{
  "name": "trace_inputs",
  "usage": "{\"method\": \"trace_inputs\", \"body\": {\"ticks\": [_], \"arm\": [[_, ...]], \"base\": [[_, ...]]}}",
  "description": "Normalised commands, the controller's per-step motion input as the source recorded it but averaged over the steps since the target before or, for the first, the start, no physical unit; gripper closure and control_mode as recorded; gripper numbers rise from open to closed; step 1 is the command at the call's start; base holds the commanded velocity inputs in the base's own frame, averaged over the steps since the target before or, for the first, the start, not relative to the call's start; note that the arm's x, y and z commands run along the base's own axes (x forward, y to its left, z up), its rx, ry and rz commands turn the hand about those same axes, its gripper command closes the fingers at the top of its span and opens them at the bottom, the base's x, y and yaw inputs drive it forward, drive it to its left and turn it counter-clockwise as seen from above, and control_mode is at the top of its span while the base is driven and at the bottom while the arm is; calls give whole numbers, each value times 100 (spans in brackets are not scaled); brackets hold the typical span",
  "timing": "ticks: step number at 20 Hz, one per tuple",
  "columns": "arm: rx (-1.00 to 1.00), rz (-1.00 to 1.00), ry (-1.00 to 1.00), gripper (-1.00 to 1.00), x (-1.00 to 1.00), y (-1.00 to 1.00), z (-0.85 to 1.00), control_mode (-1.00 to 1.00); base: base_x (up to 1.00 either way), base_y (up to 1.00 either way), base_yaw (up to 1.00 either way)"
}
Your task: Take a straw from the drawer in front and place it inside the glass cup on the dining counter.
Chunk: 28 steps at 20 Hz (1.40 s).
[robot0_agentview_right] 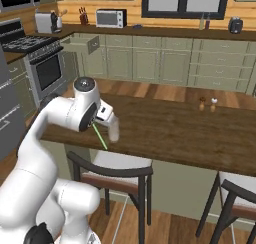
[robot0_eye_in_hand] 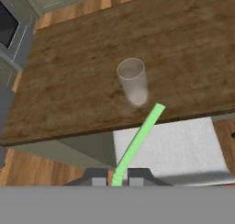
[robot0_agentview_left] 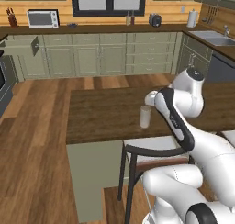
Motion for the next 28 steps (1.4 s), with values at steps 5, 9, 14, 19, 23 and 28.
{"method": "trace_inputs", "body": {"ticks": [5, 9, 14, 19, 23, 28], "arm": [[43, 18, -18, 100, 0, -13, 74, -100], [45, 7, -20, 100, 16, -6, 58, -100], [40, 0, -8, 100, 56, 0, 27, -100], [28, 0, 1, 100, 79, 0, 1, -100], [4, 0, 7, 100, 62, 0, 0, -100], [-2, -1, 2, 100, 48, 0, 0, -100]], "base": [[0, 0, 0], [0, 0, 0], [0, 0, 0], [0, 0, 0], [0, 0, 0], [0, 0, 0]]}}
